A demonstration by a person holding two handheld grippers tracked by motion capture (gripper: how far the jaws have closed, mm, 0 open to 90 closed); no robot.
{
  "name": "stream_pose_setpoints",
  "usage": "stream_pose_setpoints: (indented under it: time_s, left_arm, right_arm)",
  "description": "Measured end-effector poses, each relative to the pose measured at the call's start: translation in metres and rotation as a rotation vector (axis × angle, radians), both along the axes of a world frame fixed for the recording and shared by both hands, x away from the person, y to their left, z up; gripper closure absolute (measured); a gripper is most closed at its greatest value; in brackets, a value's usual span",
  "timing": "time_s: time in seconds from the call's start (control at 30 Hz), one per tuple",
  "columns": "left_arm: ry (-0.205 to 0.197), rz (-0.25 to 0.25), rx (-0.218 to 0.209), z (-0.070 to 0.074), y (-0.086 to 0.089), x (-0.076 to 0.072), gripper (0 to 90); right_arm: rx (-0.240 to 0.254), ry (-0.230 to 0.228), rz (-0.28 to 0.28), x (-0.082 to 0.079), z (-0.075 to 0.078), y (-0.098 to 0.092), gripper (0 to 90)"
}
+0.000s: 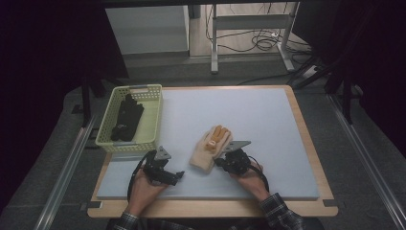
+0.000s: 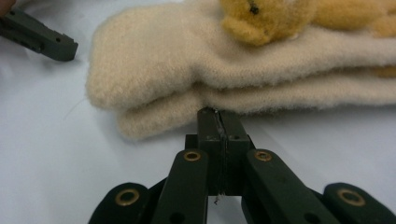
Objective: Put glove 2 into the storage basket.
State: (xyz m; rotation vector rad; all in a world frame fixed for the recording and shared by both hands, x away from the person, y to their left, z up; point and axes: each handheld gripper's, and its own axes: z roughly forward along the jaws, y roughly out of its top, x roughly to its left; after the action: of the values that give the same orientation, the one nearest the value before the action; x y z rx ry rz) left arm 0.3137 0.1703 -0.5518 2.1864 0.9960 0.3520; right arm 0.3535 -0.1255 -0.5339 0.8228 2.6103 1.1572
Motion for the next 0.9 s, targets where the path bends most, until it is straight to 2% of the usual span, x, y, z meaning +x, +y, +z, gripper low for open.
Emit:
stream_pose_setpoints:
  time_s: [0.33, 0.9]
  left_arm:
    - [0.0, 0.0, 0.0, 0.0, 0.0, 0.0, 0.2]
    - [0.001, 0.001, -0.001, 0.0, 0.0, 0.0, 0.2]
  right_arm:
    - [0.01, -0.004, 0.0, 0.008, -0.002, 0.019, 88.1]
    - [0.016, -0.015, -0.007, 0.019, -0.004, 0.039, 88.0]
